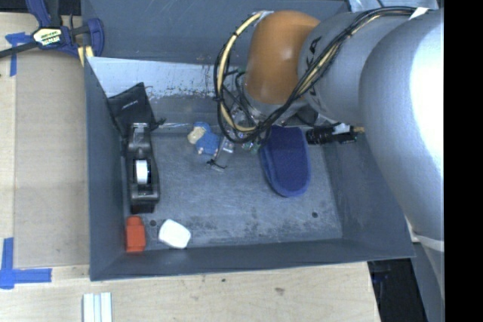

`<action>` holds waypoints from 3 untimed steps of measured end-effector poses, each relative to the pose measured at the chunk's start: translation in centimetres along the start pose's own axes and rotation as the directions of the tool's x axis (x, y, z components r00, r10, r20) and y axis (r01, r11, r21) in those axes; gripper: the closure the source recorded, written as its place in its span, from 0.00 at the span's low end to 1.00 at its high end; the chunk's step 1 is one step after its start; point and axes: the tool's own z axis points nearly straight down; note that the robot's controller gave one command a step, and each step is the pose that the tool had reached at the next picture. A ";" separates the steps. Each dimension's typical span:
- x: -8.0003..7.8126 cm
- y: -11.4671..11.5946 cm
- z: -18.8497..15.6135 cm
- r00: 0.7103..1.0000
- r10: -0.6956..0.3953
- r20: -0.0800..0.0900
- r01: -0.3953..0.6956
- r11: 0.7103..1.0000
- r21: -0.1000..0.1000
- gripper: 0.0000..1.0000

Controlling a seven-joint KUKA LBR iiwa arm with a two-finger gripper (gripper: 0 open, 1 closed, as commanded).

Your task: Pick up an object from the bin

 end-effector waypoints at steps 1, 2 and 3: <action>0.9 3.5 1.5 0.999 0.050 0.004 -0.050 0.999 -0.004 0.00; 3.5 5.1 -3.2 0.998 -0.056 0.009 0.056 0.998 -0.006 0.00; 2.0 -3.9 -0.5 0.997 0.071 0.002 -0.071 0.997 0.004 0.00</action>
Offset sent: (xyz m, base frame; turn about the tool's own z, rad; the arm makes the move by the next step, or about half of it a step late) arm 0.0050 0.0346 -0.0150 0.0531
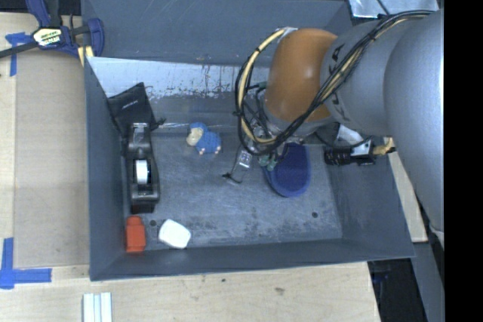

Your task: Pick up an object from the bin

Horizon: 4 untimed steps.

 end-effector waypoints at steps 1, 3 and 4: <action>-2.4 5.7 0.7 1.000 0.006 0.005 -0.006 1.000 -0.009 0.00; 0.8 4.9 -0.2 0.974 -0.227 0.001 0.227 0.974 -0.002 0.00; 0.9 5.3 -0.3 0.973 -0.230 0.003 0.230 0.973 -0.005 1.00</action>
Offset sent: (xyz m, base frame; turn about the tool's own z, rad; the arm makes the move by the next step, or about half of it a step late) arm 0.0450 0.0373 -0.0078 0.0109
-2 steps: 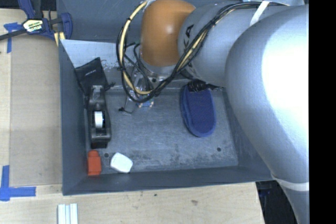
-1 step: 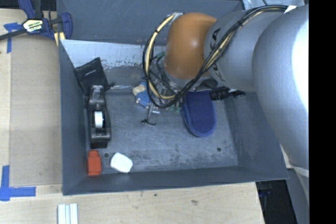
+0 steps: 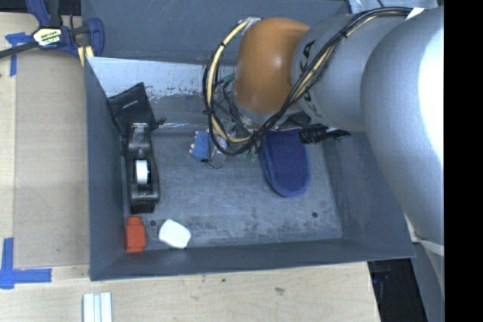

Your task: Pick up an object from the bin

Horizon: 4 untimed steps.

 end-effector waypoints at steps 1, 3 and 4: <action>3.9 4.3 -8.6 0.999 -0.032 0.006 0.032 0.999 -0.005 1.00; -0.7 3.2 -10.5 1.000 -0.007 0.001 0.007 1.000 0.000 0.00; 0.5 6.5 -4.5 0.986 0.168 -0.005 -0.168 0.986 0.002 0.00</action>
Offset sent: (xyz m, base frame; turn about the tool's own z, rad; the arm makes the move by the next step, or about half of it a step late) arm -0.0285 0.0482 0.0800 -0.0260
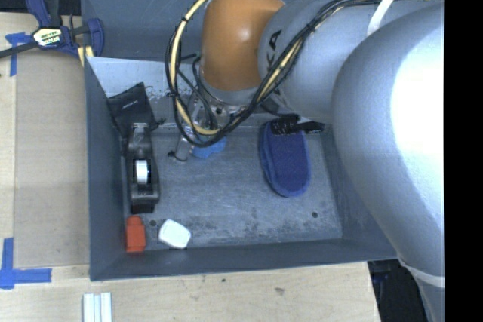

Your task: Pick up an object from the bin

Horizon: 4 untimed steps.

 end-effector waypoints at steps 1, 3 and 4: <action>2.0 6.5 5.4 0.997 0.081 0.012 -0.081 0.997 -0.007 0.00; 0.2 5.1 5.2 1.000 0.004 0.009 -0.004 1.000 -0.005 0.00; -0.2 4.2 4.7 0.995 -0.103 0.006 0.103 0.995 -0.002 0.00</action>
Offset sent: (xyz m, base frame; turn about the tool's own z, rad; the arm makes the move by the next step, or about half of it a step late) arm 0.0044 0.0669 -0.0569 0.0848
